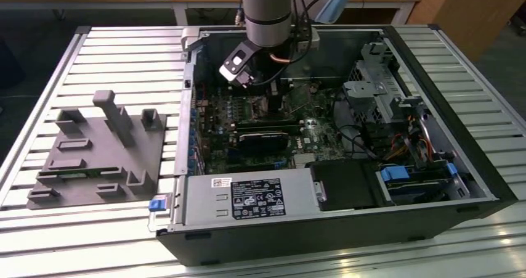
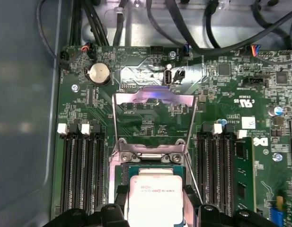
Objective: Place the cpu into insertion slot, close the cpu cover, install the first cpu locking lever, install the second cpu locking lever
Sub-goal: 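Place the cpu into insertion slot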
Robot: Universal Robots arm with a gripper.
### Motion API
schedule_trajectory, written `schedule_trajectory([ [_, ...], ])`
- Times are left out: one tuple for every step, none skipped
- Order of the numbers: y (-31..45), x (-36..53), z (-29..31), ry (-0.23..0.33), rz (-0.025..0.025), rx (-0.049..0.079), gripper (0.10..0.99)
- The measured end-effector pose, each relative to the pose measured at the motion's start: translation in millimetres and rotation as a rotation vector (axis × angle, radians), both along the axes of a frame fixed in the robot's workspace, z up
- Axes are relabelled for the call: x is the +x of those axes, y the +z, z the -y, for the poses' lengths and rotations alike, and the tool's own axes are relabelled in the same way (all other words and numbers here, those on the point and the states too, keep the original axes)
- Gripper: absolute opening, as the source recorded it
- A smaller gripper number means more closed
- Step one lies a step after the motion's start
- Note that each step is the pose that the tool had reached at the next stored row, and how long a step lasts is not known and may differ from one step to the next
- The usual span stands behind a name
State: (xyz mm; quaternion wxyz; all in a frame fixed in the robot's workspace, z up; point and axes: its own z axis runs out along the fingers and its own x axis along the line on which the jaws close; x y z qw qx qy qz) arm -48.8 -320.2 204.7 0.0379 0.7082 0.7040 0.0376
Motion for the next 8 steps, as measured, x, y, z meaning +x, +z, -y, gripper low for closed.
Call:
schedule_trajectory([
  [-1.1,-0.1,-0.1,0.000,-0.0001,0.000,0.537],
  [-2.3,-0.3,-0.2,0.000,-0.0001,0.000,0.537],
  [-3.5,-0.4,-0.3,0.000,-0.0002,0.000,0.537],
  [-4.6,-0.5,-0.4,0.000,-0.0002,0.000,0.537],
  [-5.7,-0.8,-0.5,0.000,-0.0002,0.000,0.537],
  [-6.6,-1.3,-0.6,0.000,-0.0002,0.000,0.537],
  [-7.8,-2.0,-0.6,0.000,-0.0002,0.000,0.537],
  [-8.6,-2.5,-0.7,0.000,-0.0002,0.000,0.537],
])
